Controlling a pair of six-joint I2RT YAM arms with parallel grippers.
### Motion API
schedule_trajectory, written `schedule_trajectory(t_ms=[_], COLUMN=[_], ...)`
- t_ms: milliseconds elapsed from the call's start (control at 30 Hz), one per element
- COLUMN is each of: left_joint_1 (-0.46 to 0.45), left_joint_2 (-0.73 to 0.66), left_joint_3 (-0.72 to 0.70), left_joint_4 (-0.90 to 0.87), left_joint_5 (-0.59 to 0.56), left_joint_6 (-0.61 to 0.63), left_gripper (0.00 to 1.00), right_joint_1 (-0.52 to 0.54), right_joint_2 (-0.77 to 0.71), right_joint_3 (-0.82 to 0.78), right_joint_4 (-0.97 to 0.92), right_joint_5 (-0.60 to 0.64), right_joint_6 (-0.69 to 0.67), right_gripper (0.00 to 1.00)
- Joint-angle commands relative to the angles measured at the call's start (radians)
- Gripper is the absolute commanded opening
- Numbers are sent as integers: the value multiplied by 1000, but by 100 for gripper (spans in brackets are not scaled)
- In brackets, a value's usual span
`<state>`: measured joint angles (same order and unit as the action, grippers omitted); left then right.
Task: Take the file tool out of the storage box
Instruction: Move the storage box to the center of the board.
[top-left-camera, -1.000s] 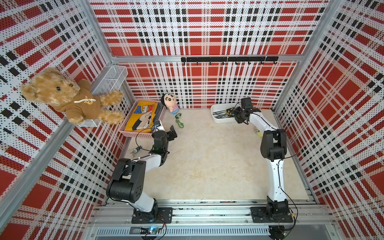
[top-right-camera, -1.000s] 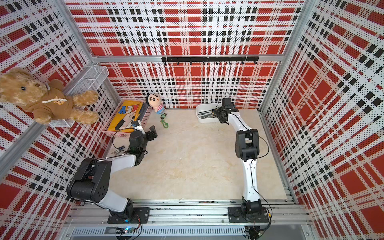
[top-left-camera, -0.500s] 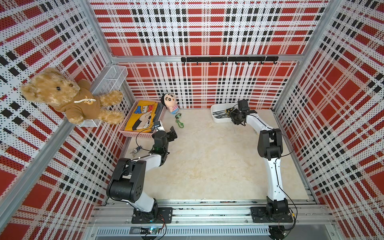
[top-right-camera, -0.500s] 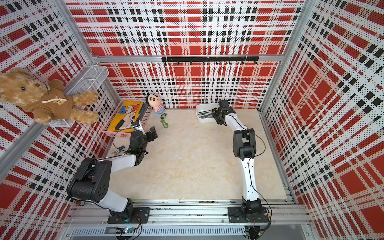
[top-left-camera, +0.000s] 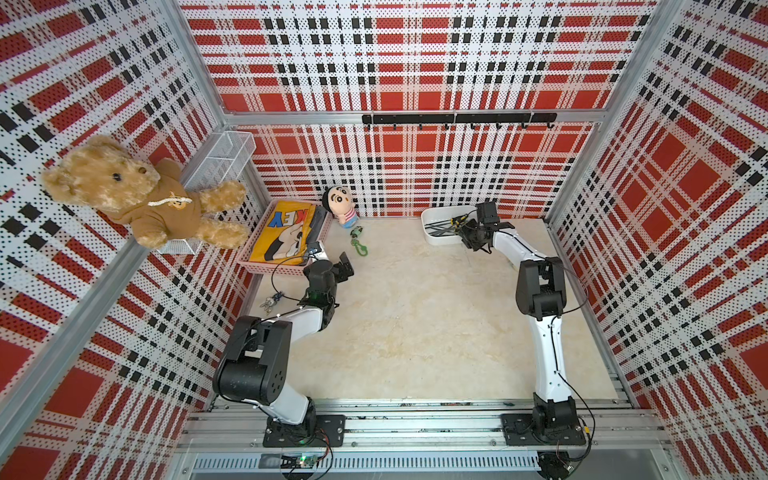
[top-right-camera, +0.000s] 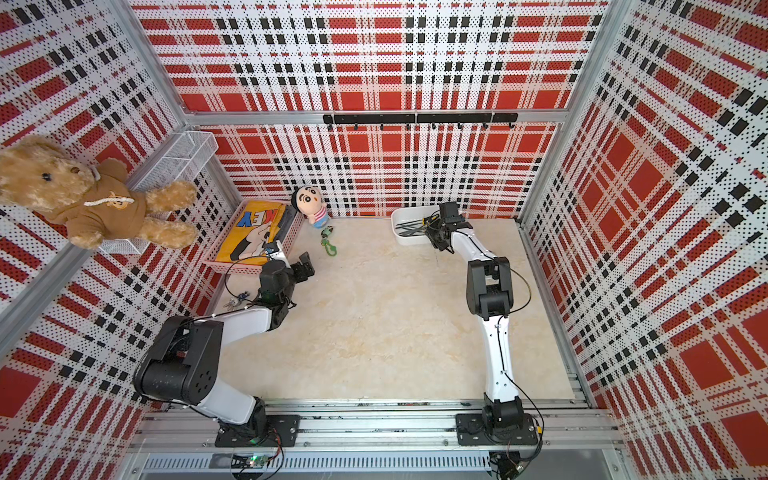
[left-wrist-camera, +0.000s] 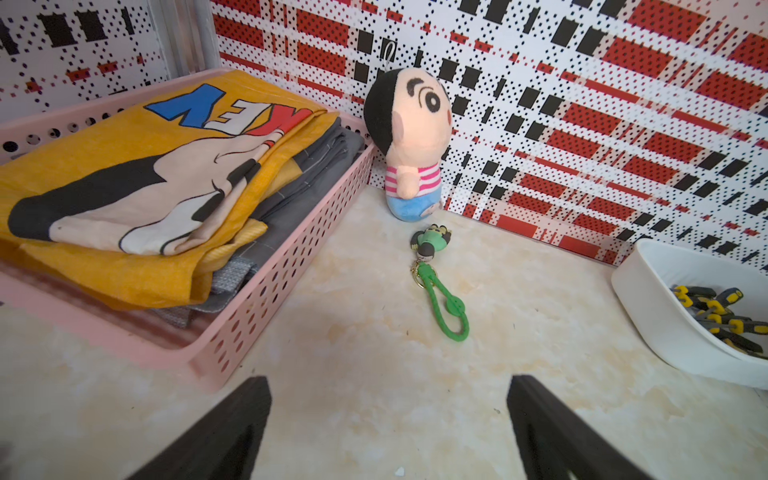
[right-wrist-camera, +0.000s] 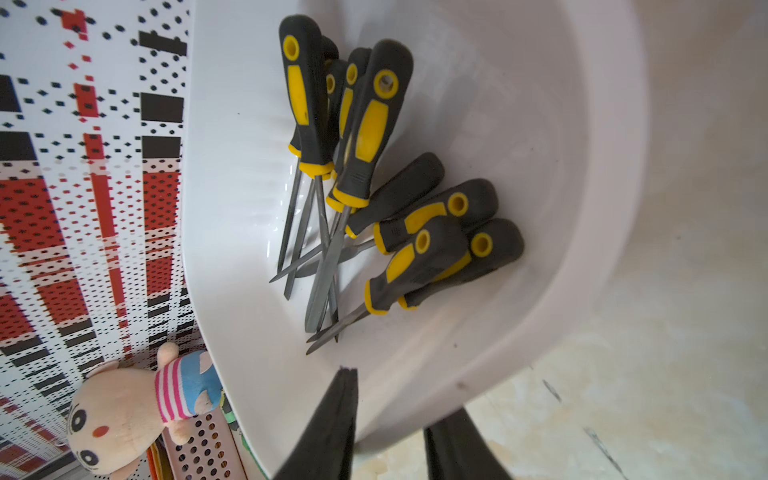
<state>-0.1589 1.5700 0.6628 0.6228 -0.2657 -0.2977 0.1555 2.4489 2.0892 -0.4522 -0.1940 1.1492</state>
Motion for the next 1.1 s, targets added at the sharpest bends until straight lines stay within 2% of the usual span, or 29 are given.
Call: schedule_trajectory(t_ms=[0,100,267,433,533,667,767,867,1067], left_joint_1=[-2,-1,4,5,6,8,7,6,5], left_joint_2=[-12,-16,-16,-14,-12,-7,2,11,18], left_joint_3=[21,20,24,30,33,37,42,48,57], left_joint_4=[-21,-26,-28,-31,-32,-35,-37,-39,-45], left_joint_5=[-15,-20,-18,-17,-15,-11,-4,5,14], left_joint_6=[12,12,12,13,12,13,12,10,7], left_gripper=[96,96,96,96,96,96,95,95,95], right_joint_1=[1,-2,-18,-33,-38,-37,-37,-37,-44], right_joint_2=[-8,-30,-70,-110,-120,-114,-126,-151,-227], right_joint_3=[-35,-62,-100,-88,-31,83,107,59,-124], right_joint_4=[-45,-46,-71,-146,-241,-436,-560,-640,-683], right_joint_5=[3,8,7,12,1,-9,-6,22,120], right_joint_6=[-36,-57,-114,-230,-343,-559,-734,-874,-1035], right_gripper=[28,19,13,0,0,0,0,0,0])
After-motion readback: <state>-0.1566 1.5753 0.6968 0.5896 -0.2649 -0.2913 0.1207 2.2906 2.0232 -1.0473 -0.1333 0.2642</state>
